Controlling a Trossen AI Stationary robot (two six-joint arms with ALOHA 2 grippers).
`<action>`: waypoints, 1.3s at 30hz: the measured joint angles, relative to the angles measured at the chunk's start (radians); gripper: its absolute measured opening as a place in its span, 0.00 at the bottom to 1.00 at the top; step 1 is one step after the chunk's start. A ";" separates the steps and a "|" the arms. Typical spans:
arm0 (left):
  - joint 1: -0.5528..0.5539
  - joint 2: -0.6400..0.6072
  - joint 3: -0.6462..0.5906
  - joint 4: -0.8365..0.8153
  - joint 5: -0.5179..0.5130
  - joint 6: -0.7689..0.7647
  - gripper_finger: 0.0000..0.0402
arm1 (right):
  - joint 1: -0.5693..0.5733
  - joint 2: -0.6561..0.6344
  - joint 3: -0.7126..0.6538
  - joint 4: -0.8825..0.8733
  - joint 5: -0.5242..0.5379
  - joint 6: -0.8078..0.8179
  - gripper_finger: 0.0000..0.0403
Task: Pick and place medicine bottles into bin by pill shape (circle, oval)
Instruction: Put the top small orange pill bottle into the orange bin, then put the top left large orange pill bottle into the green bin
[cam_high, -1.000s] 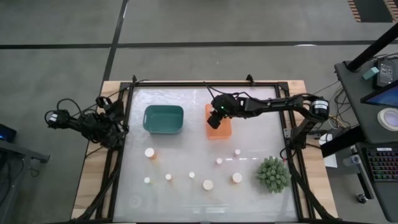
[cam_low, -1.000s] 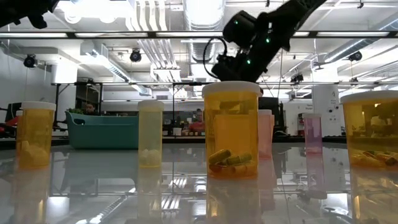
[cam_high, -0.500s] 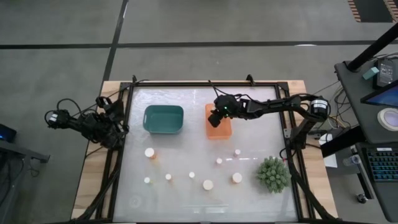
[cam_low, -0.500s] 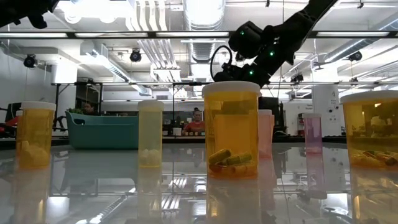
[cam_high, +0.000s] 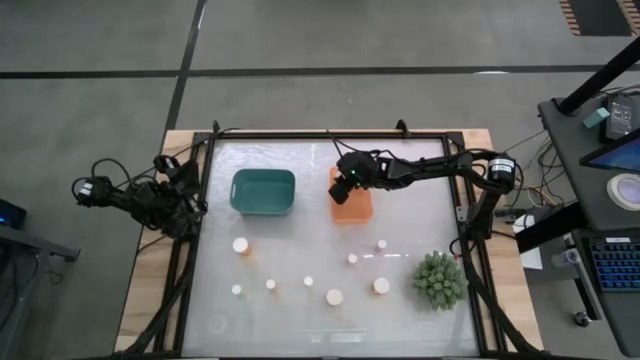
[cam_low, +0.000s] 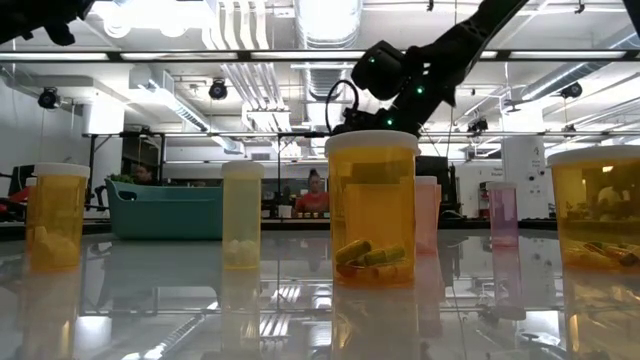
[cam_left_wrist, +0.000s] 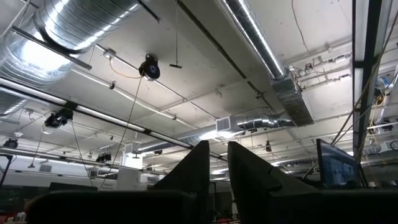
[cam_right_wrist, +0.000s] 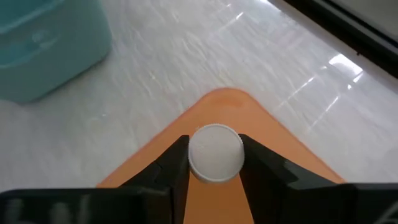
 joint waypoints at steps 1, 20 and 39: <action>0.000 0.000 0.000 0.000 0.000 0.002 0.10 | 0.000 0.000 0.003 0.001 0.000 0.000 0.30; 0.000 0.000 0.000 0.000 0.000 0.003 0.10 | 0.000 0.034 -0.001 -0.019 0.000 0.003 0.40; 0.000 0.000 0.000 -0.007 0.000 0.003 0.10 | 0.062 -0.108 0.044 -0.159 0.006 -0.024 0.52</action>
